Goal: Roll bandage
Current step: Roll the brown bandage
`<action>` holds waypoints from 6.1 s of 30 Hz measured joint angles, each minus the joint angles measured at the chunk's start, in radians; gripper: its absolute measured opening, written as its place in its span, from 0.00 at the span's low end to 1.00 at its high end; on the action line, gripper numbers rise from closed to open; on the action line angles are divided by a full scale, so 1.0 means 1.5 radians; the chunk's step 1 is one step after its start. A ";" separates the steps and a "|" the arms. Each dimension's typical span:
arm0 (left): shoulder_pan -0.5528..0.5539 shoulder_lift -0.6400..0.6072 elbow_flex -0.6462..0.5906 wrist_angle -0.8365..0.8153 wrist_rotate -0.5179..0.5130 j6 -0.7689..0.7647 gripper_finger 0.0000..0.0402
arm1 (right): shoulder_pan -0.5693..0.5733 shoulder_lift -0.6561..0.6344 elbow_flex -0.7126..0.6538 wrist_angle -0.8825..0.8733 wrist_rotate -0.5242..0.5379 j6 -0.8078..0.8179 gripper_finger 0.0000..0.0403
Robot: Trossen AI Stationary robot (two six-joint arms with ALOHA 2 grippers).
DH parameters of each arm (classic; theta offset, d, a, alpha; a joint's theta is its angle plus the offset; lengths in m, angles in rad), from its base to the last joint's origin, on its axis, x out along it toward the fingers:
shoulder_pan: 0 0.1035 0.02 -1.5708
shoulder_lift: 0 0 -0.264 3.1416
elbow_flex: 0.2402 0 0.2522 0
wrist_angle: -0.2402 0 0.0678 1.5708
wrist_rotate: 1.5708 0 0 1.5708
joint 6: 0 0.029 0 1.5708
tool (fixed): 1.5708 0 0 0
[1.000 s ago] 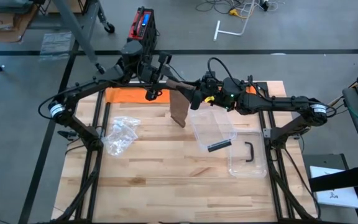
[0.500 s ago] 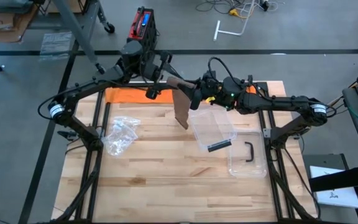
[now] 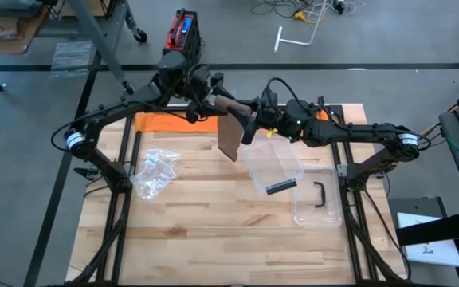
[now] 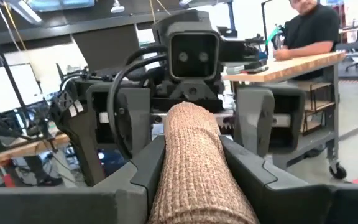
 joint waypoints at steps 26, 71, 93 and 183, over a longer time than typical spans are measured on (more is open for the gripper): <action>0.001 0.029 0.029 -0.005 0.011 0.054 0.49 | -0.001 -0.001 0.000 0.014 0.002 -0.012 0.30; 0.021 0.013 0.029 -0.018 0.093 0.309 0.27 | 0.001 -0.015 -0.001 -0.054 -0.012 0.184 0.63; 0.050 0.012 0.030 -0.028 0.103 0.350 0.26 | 0.000 -0.002 -0.001 0.026 0.014 0.278 0.75; 0.051 0.032 0.029 -0.033 0.051 -0.149 0.59 | 0.015 0.010 0.000 -0.022 0.108 -0.265 0.29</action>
